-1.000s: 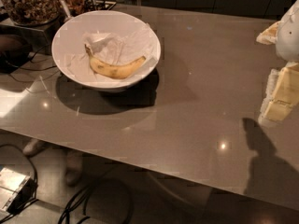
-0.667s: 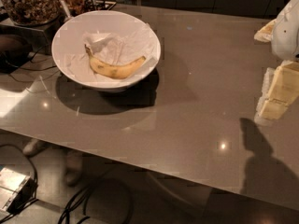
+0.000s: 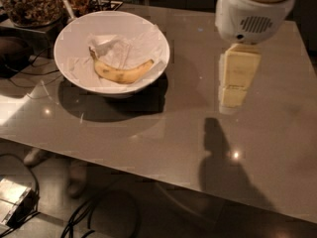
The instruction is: Pick banana from white bowl
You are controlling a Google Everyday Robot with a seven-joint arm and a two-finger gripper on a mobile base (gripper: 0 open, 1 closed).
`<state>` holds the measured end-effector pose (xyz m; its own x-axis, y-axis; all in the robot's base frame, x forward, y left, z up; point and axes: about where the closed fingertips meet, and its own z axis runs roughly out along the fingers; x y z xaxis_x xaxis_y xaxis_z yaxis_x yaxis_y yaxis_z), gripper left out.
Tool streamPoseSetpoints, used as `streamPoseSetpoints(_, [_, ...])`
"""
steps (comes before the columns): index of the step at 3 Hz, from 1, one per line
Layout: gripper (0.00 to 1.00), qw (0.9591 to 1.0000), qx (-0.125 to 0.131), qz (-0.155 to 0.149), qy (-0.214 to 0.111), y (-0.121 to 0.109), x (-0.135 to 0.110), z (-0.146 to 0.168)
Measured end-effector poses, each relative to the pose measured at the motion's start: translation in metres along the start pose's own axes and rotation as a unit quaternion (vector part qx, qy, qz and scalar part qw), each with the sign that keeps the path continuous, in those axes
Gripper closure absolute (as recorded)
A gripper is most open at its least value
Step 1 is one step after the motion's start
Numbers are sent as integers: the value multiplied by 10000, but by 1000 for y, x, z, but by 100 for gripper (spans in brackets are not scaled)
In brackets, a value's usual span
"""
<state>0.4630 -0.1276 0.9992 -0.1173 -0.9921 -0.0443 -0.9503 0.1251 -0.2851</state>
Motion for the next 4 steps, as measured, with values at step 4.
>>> streamPoseSetpoints(4, [0,9941,131,-813,-708,-64,-108,12])
